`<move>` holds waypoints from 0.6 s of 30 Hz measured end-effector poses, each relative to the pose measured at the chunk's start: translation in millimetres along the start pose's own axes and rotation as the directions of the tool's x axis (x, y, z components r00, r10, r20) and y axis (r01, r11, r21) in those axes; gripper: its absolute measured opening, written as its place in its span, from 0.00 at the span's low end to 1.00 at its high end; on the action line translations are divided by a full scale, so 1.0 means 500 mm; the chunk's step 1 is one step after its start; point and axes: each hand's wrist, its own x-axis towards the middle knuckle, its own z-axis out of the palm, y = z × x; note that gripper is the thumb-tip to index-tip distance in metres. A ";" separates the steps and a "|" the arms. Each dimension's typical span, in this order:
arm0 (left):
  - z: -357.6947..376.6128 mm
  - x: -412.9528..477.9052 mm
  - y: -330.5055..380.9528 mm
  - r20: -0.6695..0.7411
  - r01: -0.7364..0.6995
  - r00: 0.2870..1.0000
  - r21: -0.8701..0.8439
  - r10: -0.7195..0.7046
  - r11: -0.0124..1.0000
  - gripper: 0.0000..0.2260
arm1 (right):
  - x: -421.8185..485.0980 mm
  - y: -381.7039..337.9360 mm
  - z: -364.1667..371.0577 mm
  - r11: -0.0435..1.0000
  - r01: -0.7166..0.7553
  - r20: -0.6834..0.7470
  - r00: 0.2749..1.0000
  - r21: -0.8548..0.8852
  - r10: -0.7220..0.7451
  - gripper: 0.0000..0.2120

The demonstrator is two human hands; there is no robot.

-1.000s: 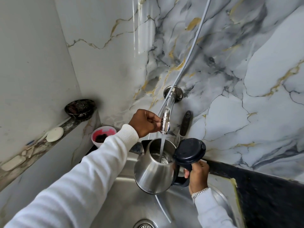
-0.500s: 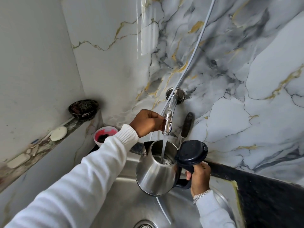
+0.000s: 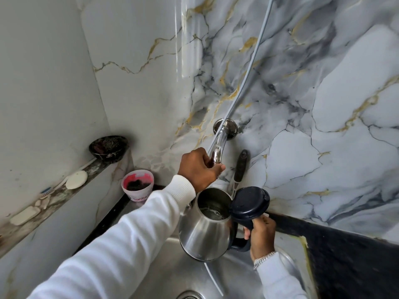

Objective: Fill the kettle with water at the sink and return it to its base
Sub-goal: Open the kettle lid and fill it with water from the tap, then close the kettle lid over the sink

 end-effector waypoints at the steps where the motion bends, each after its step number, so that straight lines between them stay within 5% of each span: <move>1: 0.002 -0.006 0.004 -0.001 0.008 1.000 0.004 -0.008 1.000 0.17 | -0.003 -0.003 -0.004 1.000 0.002 -0.001 1.000 0.000 -0.002 0.11; 4: 0.008 -0.041 0.012 -0.113 -0.046 0.992 0.054 0.052 0.997 0.14 | -0.011 -0.007 -0.018 1.000 0.001 -0.007 1.000 -0.010 -0.001 0.11; 7: 0.022 -0.123 0.035 -0.271 -0.362 0.904 -0.071 0.331 0.930 0.17 | -0.015 -0.008 -0.025 0.998 0.037 -0.039 0.999 -0.046 -0.038 0.14; 10: 0.041 -0.200 0.066 0.099 -0.528 0.834 -0.138 0.542 0.838 0.29 | -0.020 -0.007 -0.034 0.987 0.076 -0.098 0.991 -0.140 -0.091 0.22; 12: 0.045 -0.222 0.066 0.211 -0.554 0.800 -0.098 0.561 0.827 0.28 | -0.032 -0.010 -0.044 0.983 0.103 -0.095 0.988 -0.152 -0.118 0.24; 18: -0.003 -0.238 0.047 -0.007 -0.398 0.917 -0.087 0.399 0.913 0.18 | -0.078 -0.052 -0.086 0.992 0.071 -0.111 0.990 -0.105 -0.083 0.24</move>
